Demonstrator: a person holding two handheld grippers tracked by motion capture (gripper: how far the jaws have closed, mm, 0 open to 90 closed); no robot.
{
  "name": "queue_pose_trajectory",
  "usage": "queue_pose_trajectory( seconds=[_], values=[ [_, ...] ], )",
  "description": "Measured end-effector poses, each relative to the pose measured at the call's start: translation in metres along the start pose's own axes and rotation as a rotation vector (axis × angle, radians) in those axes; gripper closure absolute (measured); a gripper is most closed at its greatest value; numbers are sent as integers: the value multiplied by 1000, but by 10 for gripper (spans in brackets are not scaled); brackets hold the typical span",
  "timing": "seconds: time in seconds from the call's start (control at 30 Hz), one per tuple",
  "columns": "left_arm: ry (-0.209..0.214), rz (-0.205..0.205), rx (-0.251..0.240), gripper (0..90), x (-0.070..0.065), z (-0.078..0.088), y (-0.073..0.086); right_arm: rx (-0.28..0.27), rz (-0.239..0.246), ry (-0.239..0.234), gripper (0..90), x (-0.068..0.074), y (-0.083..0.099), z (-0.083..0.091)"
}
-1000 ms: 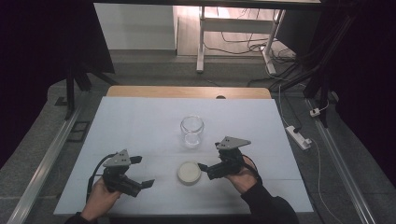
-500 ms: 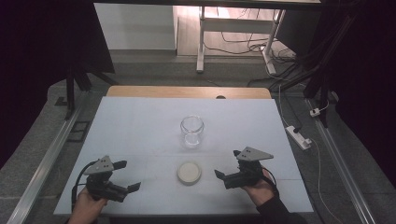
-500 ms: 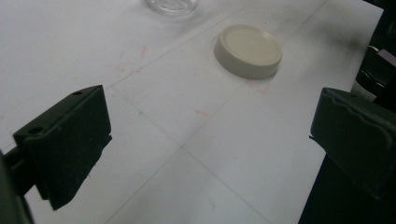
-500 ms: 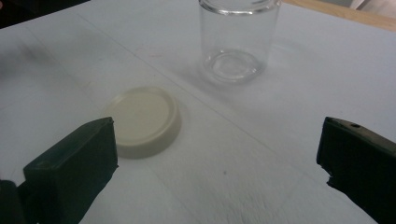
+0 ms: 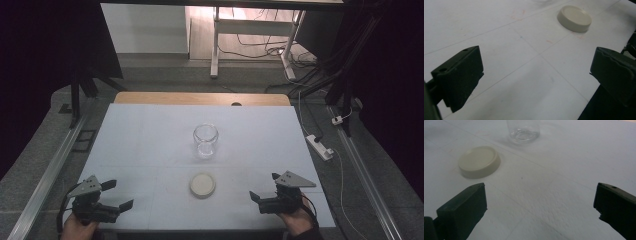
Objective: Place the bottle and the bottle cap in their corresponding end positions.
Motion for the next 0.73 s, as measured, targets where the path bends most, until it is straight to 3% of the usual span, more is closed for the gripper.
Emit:
queue_pose_trajectory(
  seconds=[0.17, 0.47, 0.53, 0.73],
  values=[
    [-42, 22, 14, 0, 2, 5, 8, 17, -27, 27, 0, -8, 12, 12],
    [-100, 24, 59, 0, 2, 11, 17, 55, -70, 75, 0, -17, 28, 28],
    [-130, 18, 89, 0, 1, 12, 18, 63, -81, 82, 0, -18, 30, 31],
    [-129, 15, 108, 0, 0, 10, 17, 63, -117, 75, 0, -23, 32, 35]
  ],
)
Point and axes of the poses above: each handheld gripper's, and its own axes: z roughly backward along the jaws, y roughly out of its underside, x roughly to its left, the point moved 1 cm from there along -z, roughly forward along the jaws, and after that the axes turned 7 degrees about -z, right-handed, at the moved point
